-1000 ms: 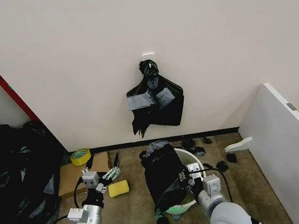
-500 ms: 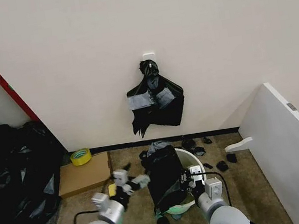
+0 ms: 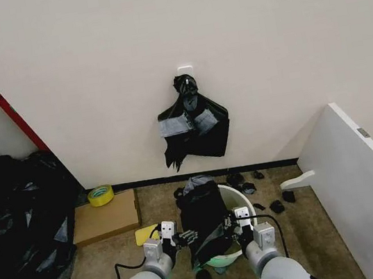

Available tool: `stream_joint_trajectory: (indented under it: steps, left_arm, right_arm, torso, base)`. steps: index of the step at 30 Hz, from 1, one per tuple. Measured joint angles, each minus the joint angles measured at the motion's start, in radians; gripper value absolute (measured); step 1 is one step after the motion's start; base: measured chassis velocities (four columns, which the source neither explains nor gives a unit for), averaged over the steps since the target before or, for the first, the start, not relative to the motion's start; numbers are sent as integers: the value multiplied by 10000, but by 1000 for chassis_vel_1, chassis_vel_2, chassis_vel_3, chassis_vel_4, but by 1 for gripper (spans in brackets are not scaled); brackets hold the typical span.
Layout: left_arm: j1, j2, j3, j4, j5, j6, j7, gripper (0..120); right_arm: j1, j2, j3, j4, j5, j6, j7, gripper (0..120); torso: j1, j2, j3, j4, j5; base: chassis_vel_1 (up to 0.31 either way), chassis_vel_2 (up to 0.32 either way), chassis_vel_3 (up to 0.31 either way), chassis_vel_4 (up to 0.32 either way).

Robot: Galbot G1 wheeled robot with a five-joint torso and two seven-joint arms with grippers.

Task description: Place the garbage bag over the trash bin.

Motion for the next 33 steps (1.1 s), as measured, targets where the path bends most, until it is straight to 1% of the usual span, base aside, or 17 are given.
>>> stream_joint_trajectory:
  steps: [6, 9, 12, 13, 14, 16, 17, 20, 21, 22, 24, 28, 29, 33]
  left_arm:
    - [-597, -210, 328, 296, -304, 286, -191, 100]
    - [-916, -344, 455, 512, -422, 580, -370, 97]
    - [-1121, -406, 512, 657, -469, 756, -421, 85]
    - [-1121, -406, 512, 657, -469, 756, -421, 85]
    - [-1167, -409, 526, 691, -471, 783, -420, 82]
    - [-1237, -407, 558, 743, -473, 815, -378, 72]
    - [-1258, -407, 564, 761, -480, 824, -344, 70]
    - [-1292, -408, 545, 779, -574, 940, -195, 57]
    - [-1292, -408, 545, 779, -574, 940, -195, 57]
    - [-1294, -408, 528, 769, -615, 999, -152, 53]
    - [-1281, -403, 425, 688, -775, 1229, 69, 43]
    - [-1199, -340, 193, 470, -1051, 1630, 571, 27]
    - [-1199, -340, 193, 470, -1051, 1630, 571, 27]
    - [-1042, -232, -229, 260, -1187, 1882, 1019, 12]
  right_arm:
    - [2, 82, -15, -58, -60, -28, -12, 0]
    - [-4, 90, -17, -76, -77, -38, -23, 0]
    - [-2, 81, -10, -87, -78, -39, -38, 0]
    - [-2, 81, -10, -87, -78, -39, -38, 0]
    - [3, 76, -5, -91, -78, -39, -42, 0]
    - [14, 69, -4, -99, -78, -39, -51, 0]
    - [20, 69, -3, -102, -78, -39, -58, 0]
    - [44, 70, 0, -126, -86, -38, -88, 0]
    - [44, 70, 0, -126, -86, -38, -88, 0]
    - [45, 72, 1, -131, -99, -35, -102, 0]
    - [41, 73, 3, -134, -131, -15, -134, 0]
    - [30, 58, 25, -174, -262, 135, -263, 0]
    - [30, 58, 25, -174, -262, 135, -263, 0]
    - [13, 50, 51, -250, -452, 366, -418, 0]
  torso:
    - [0, 0, 0, 0, -1]
    - [0, 0, 0, 0, -1]
    - [0, 0, -2, 0, 1]
    - [0, 0, -2, 0, 1]
    - [0, 0, -2, 1, 1]
    - [0, 0, -2, 1, 1]
    - [0, 1, -2, 1, 1]
    - [0, 1, -1, 2, 0]
    - [0, 1, -1, 2, 0]
    - [0, 1, -1, 1, 0]
    - [0, 1, -1, -1, -1]
    - [0, 0, 0, -2, -3]
    - [0, 0, 0, -2, -3]
    - [0, 0, 0, -2, -3]
  base:
    - [0, 0, 0, 0]
    - [0, 0, 0, 0]
    - [0, 0, 0, 0]
    - [0, 0, 0, 0]
    - [0, 0, 0, 0]
    - [0, 0, 0, 0]
    - [0, 0, 0, 0]
    - [0, 0, 0, 0]
    - [0, 0, 0, 0]
    - [0, 0, 0, 0]
    - [0, 0, 0, 0]
    - [0, 0, 0, 0]
    - [0, 0, 0, 0]
    - [0, 0, 0, 0]
